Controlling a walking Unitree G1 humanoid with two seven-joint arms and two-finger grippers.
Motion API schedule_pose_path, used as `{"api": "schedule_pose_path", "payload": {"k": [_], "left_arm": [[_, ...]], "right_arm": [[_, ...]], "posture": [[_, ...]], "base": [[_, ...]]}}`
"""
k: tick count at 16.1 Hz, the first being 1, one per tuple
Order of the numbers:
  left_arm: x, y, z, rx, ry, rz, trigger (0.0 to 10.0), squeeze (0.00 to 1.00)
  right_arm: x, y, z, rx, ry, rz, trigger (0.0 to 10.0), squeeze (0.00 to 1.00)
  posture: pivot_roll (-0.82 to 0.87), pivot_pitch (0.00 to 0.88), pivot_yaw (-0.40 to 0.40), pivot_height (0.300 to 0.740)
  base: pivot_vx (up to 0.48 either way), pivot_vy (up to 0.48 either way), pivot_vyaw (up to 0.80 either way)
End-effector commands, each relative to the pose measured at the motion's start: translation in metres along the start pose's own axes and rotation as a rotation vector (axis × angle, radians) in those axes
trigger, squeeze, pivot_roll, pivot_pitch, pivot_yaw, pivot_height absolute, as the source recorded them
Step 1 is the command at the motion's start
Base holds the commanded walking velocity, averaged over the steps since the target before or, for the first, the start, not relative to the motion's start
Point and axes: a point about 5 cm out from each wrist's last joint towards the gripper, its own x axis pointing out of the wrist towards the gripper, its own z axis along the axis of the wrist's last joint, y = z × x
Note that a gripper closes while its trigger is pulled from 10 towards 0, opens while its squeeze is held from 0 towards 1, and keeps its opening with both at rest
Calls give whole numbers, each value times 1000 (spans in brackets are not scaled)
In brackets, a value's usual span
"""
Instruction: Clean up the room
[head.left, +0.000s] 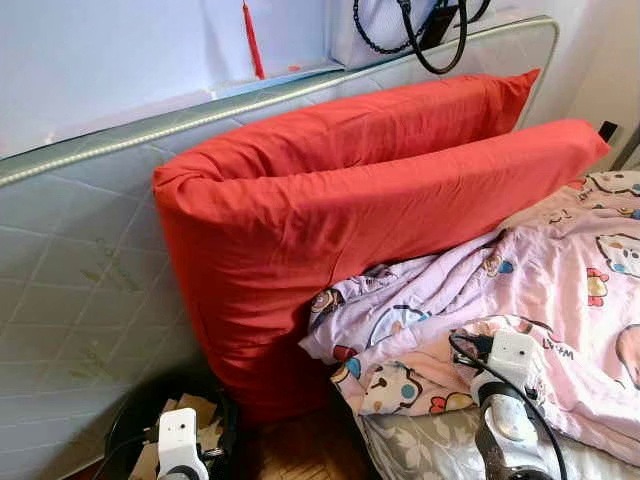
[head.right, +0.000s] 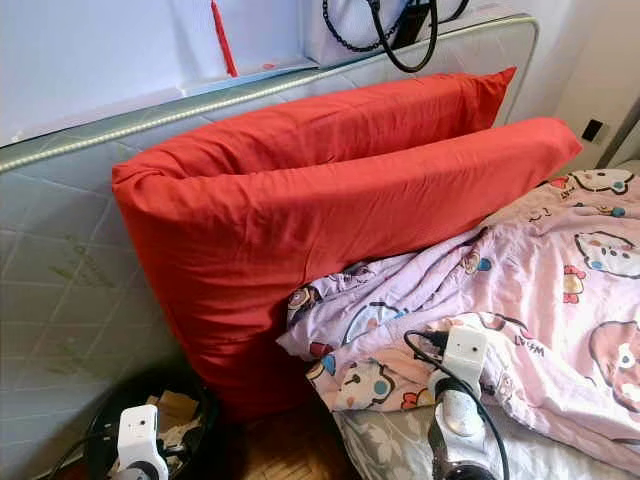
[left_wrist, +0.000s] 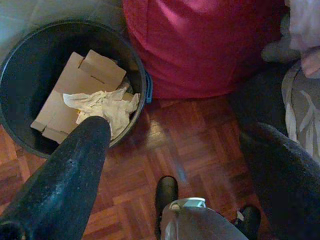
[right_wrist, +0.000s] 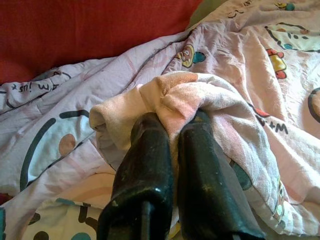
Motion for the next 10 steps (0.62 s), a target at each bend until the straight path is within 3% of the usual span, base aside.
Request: {"api": "schedule_pose_path", "payload": {"k": [1,7,10], "left_arm": [[-3,5,-7,10,27,12,10000,0],[-3,4,-7,13,28,10,10000,0],[-3,3,-7,11,27,7,10000,0]], "right_arm": [[0,3,-2,-3,16,4,10000,0],[-1,0,-4,-9,28,-10,10000,0],[-1,0,-4,-12,32,-10,10000,0]], "posture": [[35,0,18,740],[37,0,19,740],[36,0,18,740]], "base": [[0,0,0],[0,0,0],[-246,0,0]]}}
